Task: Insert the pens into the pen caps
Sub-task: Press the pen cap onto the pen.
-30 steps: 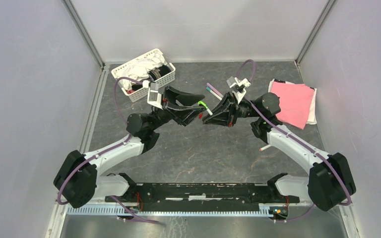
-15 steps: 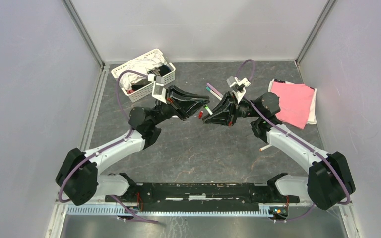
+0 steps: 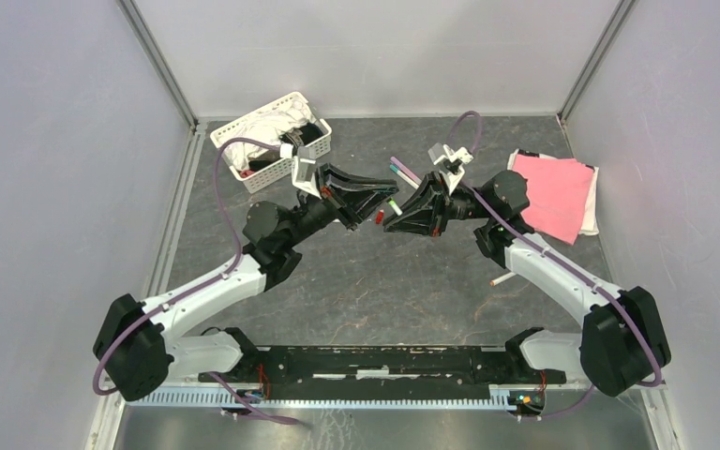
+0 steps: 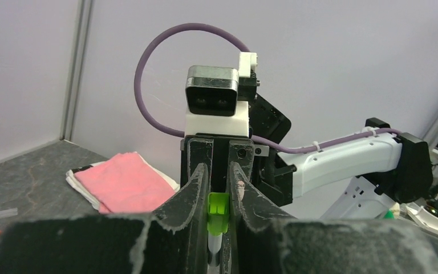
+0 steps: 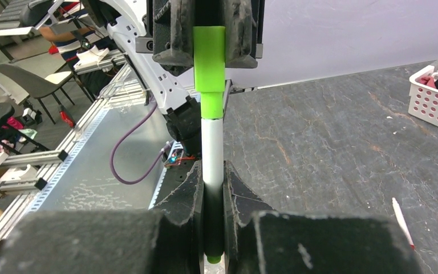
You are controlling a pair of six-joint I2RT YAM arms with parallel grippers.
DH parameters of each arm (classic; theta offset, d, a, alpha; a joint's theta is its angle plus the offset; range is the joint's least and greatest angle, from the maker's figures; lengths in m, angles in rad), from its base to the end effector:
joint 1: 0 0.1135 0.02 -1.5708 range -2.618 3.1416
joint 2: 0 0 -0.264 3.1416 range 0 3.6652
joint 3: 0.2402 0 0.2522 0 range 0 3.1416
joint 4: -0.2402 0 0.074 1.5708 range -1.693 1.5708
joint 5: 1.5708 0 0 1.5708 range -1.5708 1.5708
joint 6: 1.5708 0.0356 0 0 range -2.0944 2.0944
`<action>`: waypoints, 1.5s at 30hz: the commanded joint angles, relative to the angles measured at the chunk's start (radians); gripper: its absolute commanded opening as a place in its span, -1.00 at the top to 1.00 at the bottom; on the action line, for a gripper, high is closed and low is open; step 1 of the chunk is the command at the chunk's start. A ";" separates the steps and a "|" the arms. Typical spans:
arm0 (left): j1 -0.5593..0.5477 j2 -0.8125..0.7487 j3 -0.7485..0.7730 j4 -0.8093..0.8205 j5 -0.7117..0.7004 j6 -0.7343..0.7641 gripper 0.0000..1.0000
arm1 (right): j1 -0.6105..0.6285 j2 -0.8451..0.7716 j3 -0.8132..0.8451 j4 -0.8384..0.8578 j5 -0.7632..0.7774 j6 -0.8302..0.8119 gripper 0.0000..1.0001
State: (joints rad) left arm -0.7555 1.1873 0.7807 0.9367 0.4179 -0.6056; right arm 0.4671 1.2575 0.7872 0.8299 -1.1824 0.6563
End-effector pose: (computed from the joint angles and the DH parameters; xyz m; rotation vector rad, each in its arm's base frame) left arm 0.1807 -0.1901 0.3704 0.5016 1.0954 -1.4270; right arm 0.2227 0.1492 0.3379 -1.0369 1.2945 1.5926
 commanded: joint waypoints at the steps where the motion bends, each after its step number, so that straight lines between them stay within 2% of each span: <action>1: -0.081 0.005 -0.053 -0.094 -0.059 0.068 0.95 | 0.009 0.013 0.077 0.042 0.034 -0.020 1.00; 3: -0.084 0.024 -0.074 -0.081 -0.056 0.016 0.95 | 0.009 0.008 0.097 -0.044 0.042 -0.110 1.00; 6: -0.102 0.072 -0.126 0.000 -0.042 -0.078 0.95 | 0.001 0.002 0.143 -0.297 0.090 -0.335 1.00; 8: -0.129 0.115 -0.164 0.065 -0.038 -0.137 0.95 | -0.006 0.006 0.147 -0.326 0.104 -0.362 1.00; 9: -0.144 0.136 -0.179 0.101 -0.032 -0.155 0.95 | -0.010 0.009 0.130 -0.241 0.088 -0.299 1.00; 10: -0.157 0.157 -0.190 0.128 -0.022 -0.158 0.95 | -0.014 0.016 0.090 -0.078 0.062 -0.175 1.00; 11: -0.169 0.169 -0.198 0.137 -0.007 -0.142 0.95 | -0.020 0.028 0.038 0.193 0.052 0.024 1.00; 12: -0.176 0.176 -0.208 0.136 0.011 -0.118 0.95 | -0.024 0.045 0.016 0.387 0.052 0.175 1.00; 13: -0.181 0.181 -0.218 0.129 0.030 -0.097 0.95 | -0.025 0.053 0.018 0.423 0.048 0.205 1.00; 14: -0.182 0.185 -0.218 0.091 0.057 -0.067 0.95 | -0.027 0.045 0.036 0.345 0.049 0.143 1.00; 16: -0.183 0.195 -0.209 0.017 0.096 -0.028 0.95 | -0.027 0.010 0.090 -0.016 0.081 -0.129 1.00; 17: -0.185 0.204 -0.202 -0.010 0.112 -0.020 0.95 | -0.026 0.007 0.107 -0.121 0.089 -0.204 1.00; 21: -0.185 0.292 -0.185 -0.009 0.158 -0.070 0.95 | -0.028 0.005 0.082 -0.042 0.086 -0.158 1.00; 27: -0.184 0.384 -0.236 0.173 0.179 -0.188 0.95 | -0.038 0.009 0.091 -0.009 0.071 -0.136 1.00; 30: -0.178 0.361 -0.242 0.190 0.148 -0.205 0.95 | -0.039 0.007 0.084 -0.140 0.074 -0.246 1.00; 36: -0.138 0.271 -0.207 0.069 0.056 -0.187 0.92 | -0.041 -0.013 0.070 -0.439 0.109 -0.500 1.00; 42: -0.114 0.213 -0.160 0.009 0.009 -0.158 0.75 | -0.043 -0.027 0.018 -0.459 0.105 -0.516 1.00; 45: -0.098 0.180 -0.144 -0.021 -0.024 -0.148 0.59 | -0.043 -0.028 -0.006 -0.453 0.092 -0.512 1.00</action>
State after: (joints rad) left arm -0.8219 1.3769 0.6312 1.1702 0.2596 -0.7277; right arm 0.4179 1.2591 0.7696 0.2722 -1.2274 0.1848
